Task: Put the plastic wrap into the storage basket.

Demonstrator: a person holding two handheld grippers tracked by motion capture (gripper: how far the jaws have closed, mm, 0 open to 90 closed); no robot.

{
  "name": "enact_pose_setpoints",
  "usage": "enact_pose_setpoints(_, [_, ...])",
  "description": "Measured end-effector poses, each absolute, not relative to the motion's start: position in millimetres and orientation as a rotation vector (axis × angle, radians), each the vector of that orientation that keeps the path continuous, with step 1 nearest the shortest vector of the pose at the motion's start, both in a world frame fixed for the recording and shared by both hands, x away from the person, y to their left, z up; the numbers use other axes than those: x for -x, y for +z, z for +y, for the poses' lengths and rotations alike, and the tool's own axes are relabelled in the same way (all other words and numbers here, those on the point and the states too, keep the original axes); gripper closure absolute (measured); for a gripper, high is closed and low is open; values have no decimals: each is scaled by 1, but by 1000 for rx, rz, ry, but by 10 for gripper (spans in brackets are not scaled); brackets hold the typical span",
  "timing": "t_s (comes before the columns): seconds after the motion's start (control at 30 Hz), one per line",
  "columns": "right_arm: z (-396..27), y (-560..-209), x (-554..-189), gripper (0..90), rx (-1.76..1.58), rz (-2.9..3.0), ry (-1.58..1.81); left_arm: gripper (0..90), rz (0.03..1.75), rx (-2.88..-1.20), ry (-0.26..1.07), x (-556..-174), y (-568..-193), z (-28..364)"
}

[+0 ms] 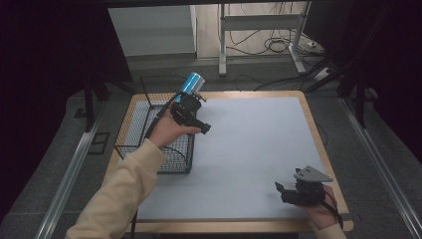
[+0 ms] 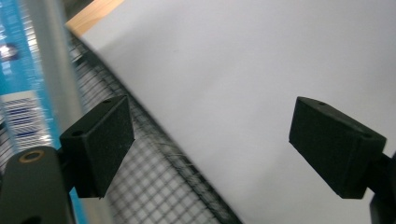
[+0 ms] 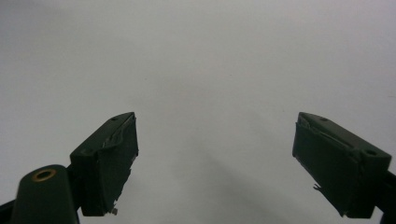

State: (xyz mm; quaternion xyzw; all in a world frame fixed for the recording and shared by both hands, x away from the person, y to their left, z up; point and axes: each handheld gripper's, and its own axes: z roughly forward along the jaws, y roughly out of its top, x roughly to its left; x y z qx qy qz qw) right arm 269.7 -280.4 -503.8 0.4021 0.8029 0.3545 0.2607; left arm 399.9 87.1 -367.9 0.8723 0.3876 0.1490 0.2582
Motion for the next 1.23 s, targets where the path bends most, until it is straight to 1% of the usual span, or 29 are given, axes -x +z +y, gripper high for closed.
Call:
enact_pose_setpoints(0.1, [-280,-504,-269,146,-1084,2177,954,138,968,-2359,379,-379,-364,78])
enact_pose_setpoints(0.23, [-279,-504,-267,146,-1083,2181,954,140,878,-2342,302,-353,-368,68])
enact_pose_setpoints(0.37, [-279,-504,-267,146,-1082,2179,952,154,824,-2313,280,-331,-383,59])
enact_pose_setpoints(0.57, [-279,-506,-268,148,-1077,2185,949,162,811,-2298,213,-303,-419,56])
enact_pose_setpoints(0.63, [-279,-506,-268,147,-1079,2185,948,161,803,-2303,209,-296,-430,57])
enact_pose_setpoints(0.7, [-279,-507,-268,148,-1077,2187,944,161,796,-2320,214,-292,-438,57])
enact_pose_setpoints(0.8, [-278,-507,-268,148,-1079,2193,939,159,800,-2312,168,-286,-454,60])
enact_pose_setpoints(0.87, [-277,-508,-268,148,-1077,2194,939,159,802,-2339,161,-285,-460,60])
enact_pose_setpoints(1.23, [-280,-503,-268,148,-1080,2172,1025,160,825,-2313,176,-286,-472,64])
